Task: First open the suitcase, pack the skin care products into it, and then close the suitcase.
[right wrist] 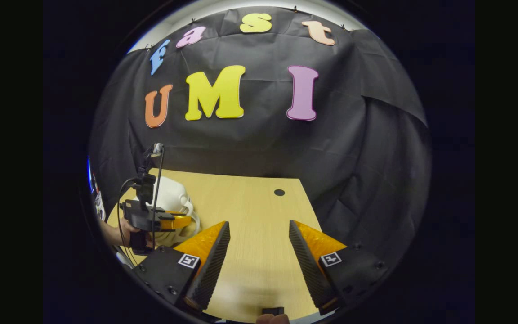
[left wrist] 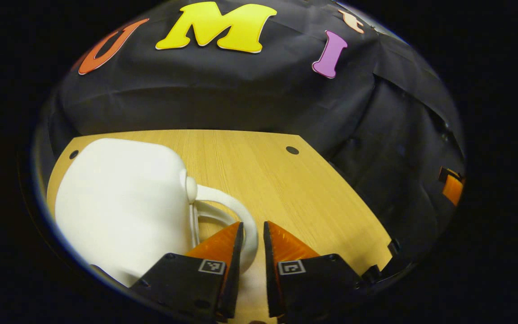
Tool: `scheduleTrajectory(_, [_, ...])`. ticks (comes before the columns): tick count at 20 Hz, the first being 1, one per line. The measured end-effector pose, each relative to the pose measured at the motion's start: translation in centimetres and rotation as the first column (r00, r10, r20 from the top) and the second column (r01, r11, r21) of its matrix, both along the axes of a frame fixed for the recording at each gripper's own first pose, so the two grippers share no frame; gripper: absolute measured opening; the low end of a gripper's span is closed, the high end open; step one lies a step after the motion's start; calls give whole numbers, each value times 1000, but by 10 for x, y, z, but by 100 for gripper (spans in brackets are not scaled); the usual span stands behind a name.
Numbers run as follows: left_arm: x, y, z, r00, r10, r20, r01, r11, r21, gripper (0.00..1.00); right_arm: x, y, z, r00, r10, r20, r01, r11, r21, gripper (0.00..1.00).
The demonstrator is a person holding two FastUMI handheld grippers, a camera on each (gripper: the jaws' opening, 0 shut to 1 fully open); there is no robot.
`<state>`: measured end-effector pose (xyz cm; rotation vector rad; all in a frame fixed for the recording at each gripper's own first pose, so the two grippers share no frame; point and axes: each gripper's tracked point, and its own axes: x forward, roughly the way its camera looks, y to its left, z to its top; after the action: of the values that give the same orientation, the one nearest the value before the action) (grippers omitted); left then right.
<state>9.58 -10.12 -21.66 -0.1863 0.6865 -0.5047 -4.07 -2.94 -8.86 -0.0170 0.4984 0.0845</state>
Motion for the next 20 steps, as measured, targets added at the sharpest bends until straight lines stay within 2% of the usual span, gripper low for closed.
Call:
scheduleTrajectory(3, [-4,4,50,995,7,102,-8,1000,13,57,12,11,8,999,24,25,-24,1000,14,77])
scheduleTrajectory(4, [0,7,73,986,18,166,-21,1000,19,81,17,18,11,999,36,35,-37,999,24,79])
scheduleTrajectory(6, [5,18,126,953,55,296,-67,997,30,97,31,36,22,995,65,69,-68,997,36,78])
scheduleTrajectory(8, [12,41,182,896,144,420,-170,985,25,98,52,42,42,990,49,134,-52,999,15,79])
scheduleTrajectory(10, [14,68,231,820,237,521,-269,963,-14,98,71,56,71,976,33,214,-40,999,25,79])
scheduleTrajectory(13, [10,103,279,728,314,609,-358,932,-53,98,93,78,116,948,-2,318,-14,999,48,79])
scheduleTrajectory(15, [11,125,299,660,367,655,-430,900,-71,98,103,83,139,921,-52,385,36,998,49,79])
scheduleTrajectory(17, [5,136,310,621,387,681,-450,888,-95,98,103,103,155,906,-65,418,37,996,76,79])
scheduleTrajectory(20, [-2,133,306,607,394,690,-458,883,-101,98,94,124,157,899,-37,436,-1,996,85,80])
